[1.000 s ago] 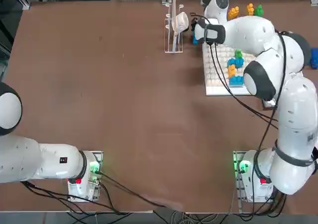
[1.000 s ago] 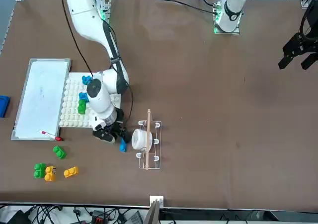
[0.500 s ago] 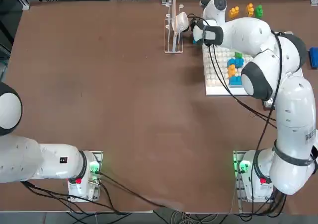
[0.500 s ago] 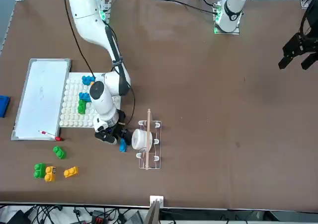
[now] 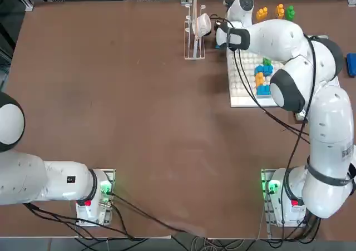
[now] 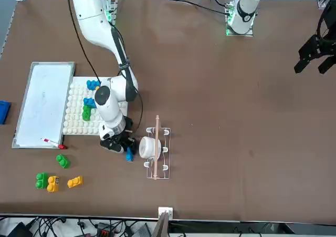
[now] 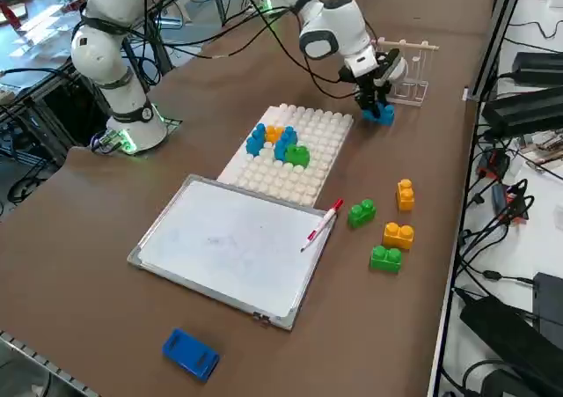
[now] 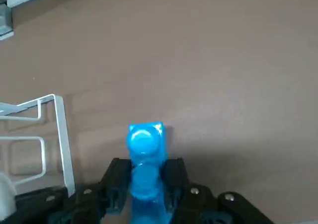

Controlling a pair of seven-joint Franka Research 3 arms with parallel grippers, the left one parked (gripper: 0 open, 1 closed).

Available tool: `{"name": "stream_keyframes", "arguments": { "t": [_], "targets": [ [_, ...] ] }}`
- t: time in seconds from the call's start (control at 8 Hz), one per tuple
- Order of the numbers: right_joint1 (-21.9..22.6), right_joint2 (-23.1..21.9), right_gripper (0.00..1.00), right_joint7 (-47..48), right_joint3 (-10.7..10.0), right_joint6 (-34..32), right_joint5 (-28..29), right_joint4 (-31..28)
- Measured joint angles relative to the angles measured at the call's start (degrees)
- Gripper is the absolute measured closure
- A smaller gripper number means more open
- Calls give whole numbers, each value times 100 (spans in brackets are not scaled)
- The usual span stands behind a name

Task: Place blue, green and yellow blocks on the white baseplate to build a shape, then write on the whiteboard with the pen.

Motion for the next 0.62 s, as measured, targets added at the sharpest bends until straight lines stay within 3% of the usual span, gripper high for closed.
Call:
{"name": "stream_keyframes", "arguments": {
  "t": [0.25,0.62],
  "targets": [
    [10,-6,61,-42,-6,-77,-3,38],
    [-11,-490,61,-922,-184,-1199,-14,231]
  ]
}}
